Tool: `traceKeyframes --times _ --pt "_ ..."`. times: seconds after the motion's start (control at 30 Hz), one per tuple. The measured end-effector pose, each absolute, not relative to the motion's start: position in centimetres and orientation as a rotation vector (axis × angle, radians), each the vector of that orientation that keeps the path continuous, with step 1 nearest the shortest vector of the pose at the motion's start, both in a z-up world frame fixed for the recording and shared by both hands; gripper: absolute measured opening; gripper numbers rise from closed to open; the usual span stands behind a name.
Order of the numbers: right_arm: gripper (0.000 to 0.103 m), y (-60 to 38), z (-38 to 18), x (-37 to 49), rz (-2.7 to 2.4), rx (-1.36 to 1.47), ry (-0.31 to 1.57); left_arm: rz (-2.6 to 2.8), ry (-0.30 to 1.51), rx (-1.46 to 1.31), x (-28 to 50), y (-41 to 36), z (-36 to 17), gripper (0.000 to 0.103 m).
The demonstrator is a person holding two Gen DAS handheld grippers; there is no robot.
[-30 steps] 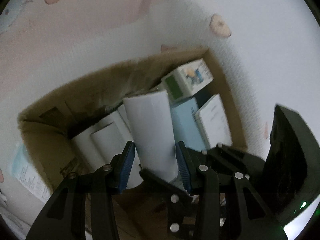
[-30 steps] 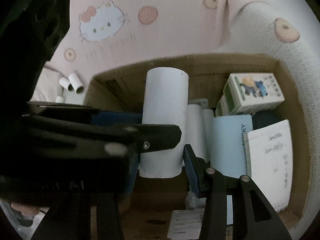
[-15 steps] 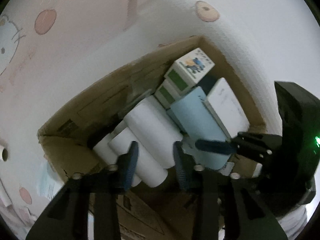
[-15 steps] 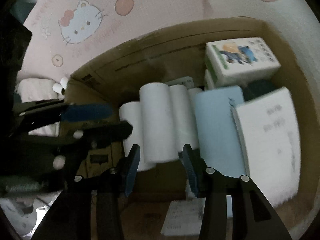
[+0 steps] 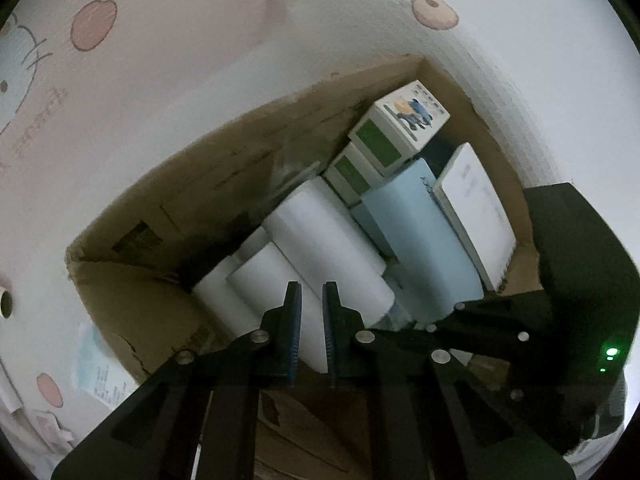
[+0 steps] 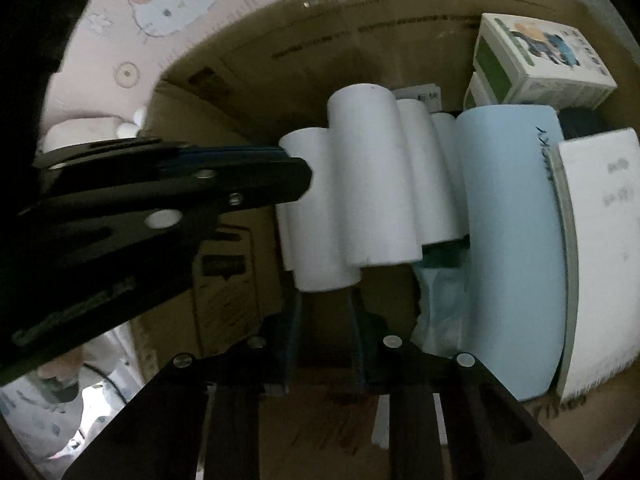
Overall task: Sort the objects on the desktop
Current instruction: 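Lower the tubes into the box beside the rolls and open both grippers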
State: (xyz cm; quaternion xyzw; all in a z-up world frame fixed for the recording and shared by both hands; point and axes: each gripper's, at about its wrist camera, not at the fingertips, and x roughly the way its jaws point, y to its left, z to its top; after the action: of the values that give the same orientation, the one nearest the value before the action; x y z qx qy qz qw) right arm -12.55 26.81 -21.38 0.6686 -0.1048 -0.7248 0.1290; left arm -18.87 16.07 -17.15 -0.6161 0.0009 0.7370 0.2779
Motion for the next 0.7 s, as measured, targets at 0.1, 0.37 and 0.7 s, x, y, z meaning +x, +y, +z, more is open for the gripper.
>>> traceKeyframes --times 0.1,0.37,0.7 --pt "0.020 26.4 -21.7 -13.4 -2.132 1.939 -0.252 1.970 -0.015 -1.648 -19.1 15.9 -17.2 0.012" --pt "0.020 25.5 -20.9 -13.3 -2.110 1.898 -0.245 1.920 -0.013 -1.647 -18.9 16.3 -17.1 0.012" --pt "0.020 25.4 -23.3 -13.5 -2.037 2.000 -0.354 1.906 0.023 -1.691 -18.7 17.3 -18.3 0.011"
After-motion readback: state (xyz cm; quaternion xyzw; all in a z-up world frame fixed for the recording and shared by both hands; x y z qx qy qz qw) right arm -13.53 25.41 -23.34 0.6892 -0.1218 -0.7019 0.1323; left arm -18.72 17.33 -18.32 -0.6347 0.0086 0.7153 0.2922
